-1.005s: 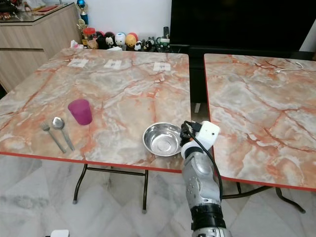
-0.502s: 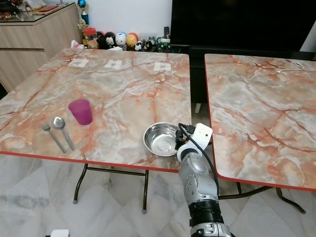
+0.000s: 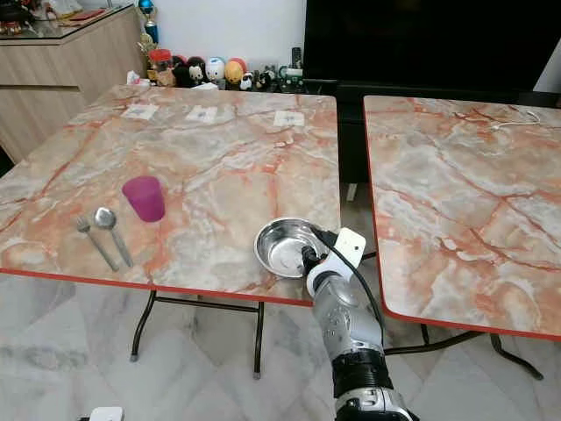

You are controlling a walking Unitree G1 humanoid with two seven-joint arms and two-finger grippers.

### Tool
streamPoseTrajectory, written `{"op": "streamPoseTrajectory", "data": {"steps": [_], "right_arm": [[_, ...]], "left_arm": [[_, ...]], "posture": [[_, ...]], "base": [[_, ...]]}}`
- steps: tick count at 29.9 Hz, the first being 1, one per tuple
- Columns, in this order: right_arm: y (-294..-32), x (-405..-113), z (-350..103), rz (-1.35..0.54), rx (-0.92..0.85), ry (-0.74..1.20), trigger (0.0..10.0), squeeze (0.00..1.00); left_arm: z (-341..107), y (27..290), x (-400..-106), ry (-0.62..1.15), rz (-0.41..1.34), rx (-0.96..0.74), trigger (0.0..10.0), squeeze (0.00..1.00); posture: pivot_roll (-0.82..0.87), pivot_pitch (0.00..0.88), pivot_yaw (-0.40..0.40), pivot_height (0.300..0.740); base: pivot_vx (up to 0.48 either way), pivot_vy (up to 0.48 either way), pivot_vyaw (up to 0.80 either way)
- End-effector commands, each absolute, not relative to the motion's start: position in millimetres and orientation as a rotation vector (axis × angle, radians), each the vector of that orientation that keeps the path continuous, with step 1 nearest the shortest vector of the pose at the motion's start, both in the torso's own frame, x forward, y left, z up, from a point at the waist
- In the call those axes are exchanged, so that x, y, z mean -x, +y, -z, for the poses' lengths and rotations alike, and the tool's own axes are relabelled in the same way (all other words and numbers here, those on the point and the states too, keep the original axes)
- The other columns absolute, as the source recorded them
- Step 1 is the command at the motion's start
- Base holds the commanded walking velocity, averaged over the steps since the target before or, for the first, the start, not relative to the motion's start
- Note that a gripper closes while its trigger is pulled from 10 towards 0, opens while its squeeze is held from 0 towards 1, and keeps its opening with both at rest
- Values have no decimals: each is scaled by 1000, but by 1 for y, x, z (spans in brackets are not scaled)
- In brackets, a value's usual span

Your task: Setting the table

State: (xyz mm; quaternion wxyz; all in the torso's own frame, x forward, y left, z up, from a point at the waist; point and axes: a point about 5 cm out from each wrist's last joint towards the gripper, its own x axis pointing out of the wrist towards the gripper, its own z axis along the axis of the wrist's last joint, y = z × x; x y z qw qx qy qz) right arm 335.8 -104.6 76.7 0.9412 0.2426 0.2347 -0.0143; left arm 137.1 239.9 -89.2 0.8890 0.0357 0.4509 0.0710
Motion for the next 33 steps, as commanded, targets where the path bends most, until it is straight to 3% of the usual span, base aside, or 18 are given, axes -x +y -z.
{"op": "streamPoseTrajectory", "data": {"steps": [1, 20, 26, 27, 28, 29, 30, 33], "right_arm": [[-102, -337, -76, 22, -502, 497, 0, 0], [-111, -338, -76, 86, -521, 456, 0, 0], [-126, -339, -85, 150, -563, 310, 0, 0], [-135, -339, -99, 152, -504, 155, 0, 0], [-137, -338, -106, 143, -496, 91, 1490, 0], [-140, -335, -111, 140, -467, 30, 4471, 0], [-146, -331, -114, 159, -419, -26, 10000, 0], [-162, -323, -111, 237, -384, -51, 10000, 0]], "left_arm": [[90, 237, -137, 940, -133, -83, 10000, 0], [91, 233, -137, 938, -118, -86, 10000, 0], [92, 234, -134, 954, -120, -94, 10000, 0], [92, 234, -133, 959, -125, -99, 10000, 0], [92, 234, -133, 960, -126, -101, 10000, 0], [92, 235, -133, 964, -126, -109, 10000, 0], [93, 235, -132, 967, -128, -118, 10000, 0], [93, 235, -132, 965, -137, -124, 10000, 0]], "posture": [[2, 0, -3, 740], [3, 0, -7, 740], [1, 0, -8, 740], [-1, 0, -9, 740], [-2, 0, -8, 740], [-4, 0, -9, 740], [-4, 0, -11, 740], [-2, 2, -17, 740]], "base": [[0, 0, 0], [0, 0, 0], [0, 0, 0], [0, 0, 0], [0, 0, 0], [0, 0, 0], [0, 0, 0], [0, 0, 0]]}}
